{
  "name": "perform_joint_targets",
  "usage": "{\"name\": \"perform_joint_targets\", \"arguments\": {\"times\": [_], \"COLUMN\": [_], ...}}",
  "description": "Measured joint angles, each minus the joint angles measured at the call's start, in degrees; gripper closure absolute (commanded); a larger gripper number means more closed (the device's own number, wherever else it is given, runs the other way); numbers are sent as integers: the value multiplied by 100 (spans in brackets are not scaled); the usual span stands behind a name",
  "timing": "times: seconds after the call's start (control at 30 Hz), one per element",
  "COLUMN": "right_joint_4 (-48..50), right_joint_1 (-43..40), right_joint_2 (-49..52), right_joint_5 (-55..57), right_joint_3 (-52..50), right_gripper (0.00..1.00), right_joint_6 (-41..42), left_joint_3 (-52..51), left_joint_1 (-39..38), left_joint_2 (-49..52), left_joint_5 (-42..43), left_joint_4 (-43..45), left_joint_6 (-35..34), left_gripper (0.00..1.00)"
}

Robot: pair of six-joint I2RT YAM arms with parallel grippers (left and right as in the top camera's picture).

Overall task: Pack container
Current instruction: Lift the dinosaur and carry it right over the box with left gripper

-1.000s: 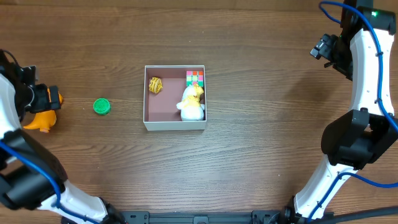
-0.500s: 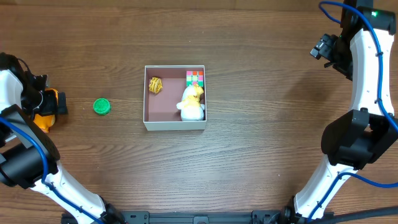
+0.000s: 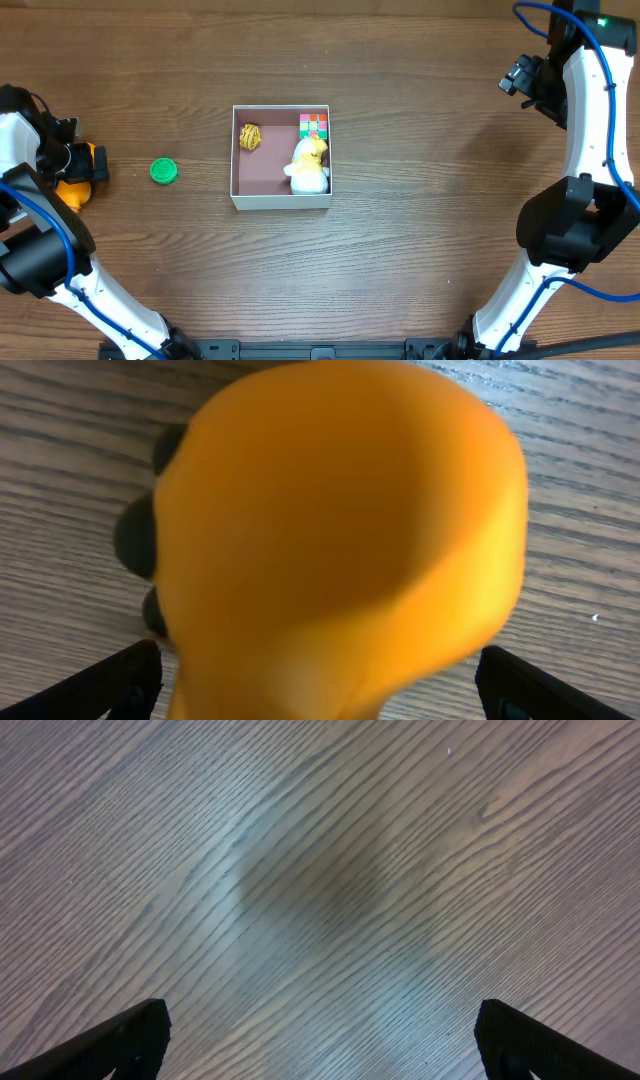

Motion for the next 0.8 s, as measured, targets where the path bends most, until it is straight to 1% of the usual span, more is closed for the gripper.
{"name": "perform_joint_targets", "arguments": {"times": [0.03,0.1,0.17,0.27,0.3,0.33,0.37,0.4,0.5,0.63,0.8], "right_joint_4": [-2,-2,-4,-4,0,-4,-2,-2,0,0,-2], "right_joint_1": [0,0,0,0,0,0,0,0,0,0,0], "right_joint_2": [0,0,0,0,0,0,0,0,0,0,0], "right_joint_5": [-2,0,-2,0,0,0,0,-2,0,0,-2], "right_joint_3": [0,0,0,0,0,0,0,0,0,0,0], "right_gripper": [0,0,0,0,0,0,0,0,0,0,0], "right_joint_6": [0,-2,2,-2,-2,-2,0,-2,0,-2,0], "left_joint_3": [0,0,0,0,0,0,0,0,4,149,933], "left_joint_1": [0,0,0,0,0,0,0,0,0,-9,-63], "left_joint_2": [0,0,0,0,0,0,0,0,0,11,76], "left_joint_5": [11,20,28,28,37,42,42,42,81,319,782], "left_joint_4": [-2,-2,0,-2,-2,-4,-7,-9,-87,-459,-1071], "left_joint_6": [0,-9,37,17,22,39,26,20,-31,-50,-72], "left_gripper": [15,32,45,59,59,55,53,53,62,61,63]}}
